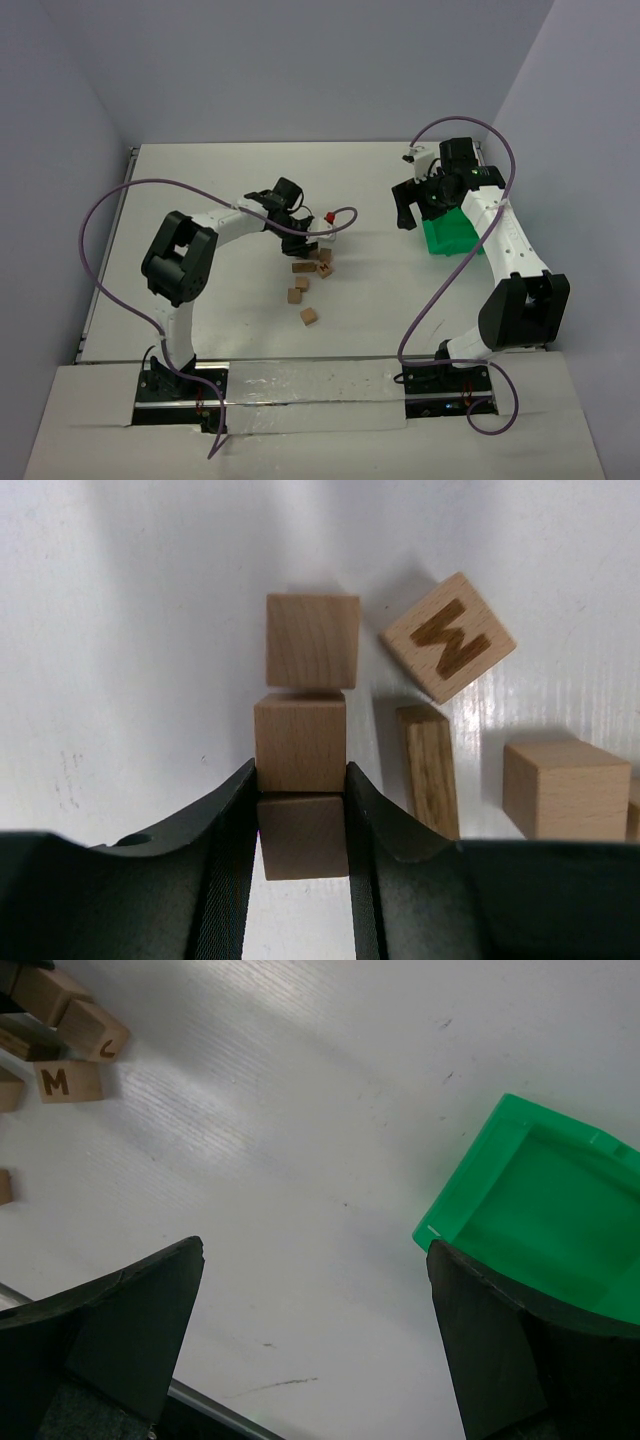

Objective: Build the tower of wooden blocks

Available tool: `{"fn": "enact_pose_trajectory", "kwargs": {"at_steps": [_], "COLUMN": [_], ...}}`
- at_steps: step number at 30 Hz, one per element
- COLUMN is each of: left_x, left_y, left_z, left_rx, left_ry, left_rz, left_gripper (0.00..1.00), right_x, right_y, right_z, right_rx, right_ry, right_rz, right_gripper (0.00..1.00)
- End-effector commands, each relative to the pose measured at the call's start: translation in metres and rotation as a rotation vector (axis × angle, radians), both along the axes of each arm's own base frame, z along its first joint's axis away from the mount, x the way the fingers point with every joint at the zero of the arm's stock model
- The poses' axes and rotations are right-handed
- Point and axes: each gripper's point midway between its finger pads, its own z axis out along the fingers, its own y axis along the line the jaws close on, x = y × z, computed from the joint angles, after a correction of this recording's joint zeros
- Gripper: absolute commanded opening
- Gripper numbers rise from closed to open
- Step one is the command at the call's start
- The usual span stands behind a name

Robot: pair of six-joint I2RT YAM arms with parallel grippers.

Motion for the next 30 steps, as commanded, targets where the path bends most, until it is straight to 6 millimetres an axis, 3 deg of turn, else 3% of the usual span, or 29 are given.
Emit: {"fn": "enact_pose_trajectory", "kwargs": {"at_steps": [1,11,16,20,25,27,30], "left_x": [0.019,0.033,0.032,0.031,0.033,0.035,0.035], "left_y": [0.005,0.019,0.020,0.019,0.015,0.014,0.011], "left_z": [0.021,0.008,0.008,0.012,0.035,0.053,0.081], "left_rx": [-0.041,0.000,-0.002,-0.009,-0.038,-0.060,-0.095], "left_ry": [-0.033,-0.022,-0.023,-0.022,-0.043,-0.066,-0.087], "left_rz": [0.025,0.075,0.082,0.081,0.083,0.089,0.100], "left_gripper": [0.17,0.18,0.43,0.51,0.64,0.71,0.74], "right_x": [0.006,0.005,0.003,0.003,0.002,0.002,0.002], "right_y": [0.001,0.004,0.006,0.009,0.011,0.012,0.015], "right_z": [0.007,0.006,0.003,0.004,0.009,0.011,0.016], "right_rx": [0.015,0.023,0.022,0.027,0.028,0.028,0.032], "right_ry": [-0.028,-0.018,-0.014,-0.017,-0.022,-0.026,-0.034], "right_rz": [0.009,0.012,0.022,0.027,0.034,0.037,0.042], "right_gripper": [1.00,1.00,1.00,1.00,1.00,1.00,1.00]}}
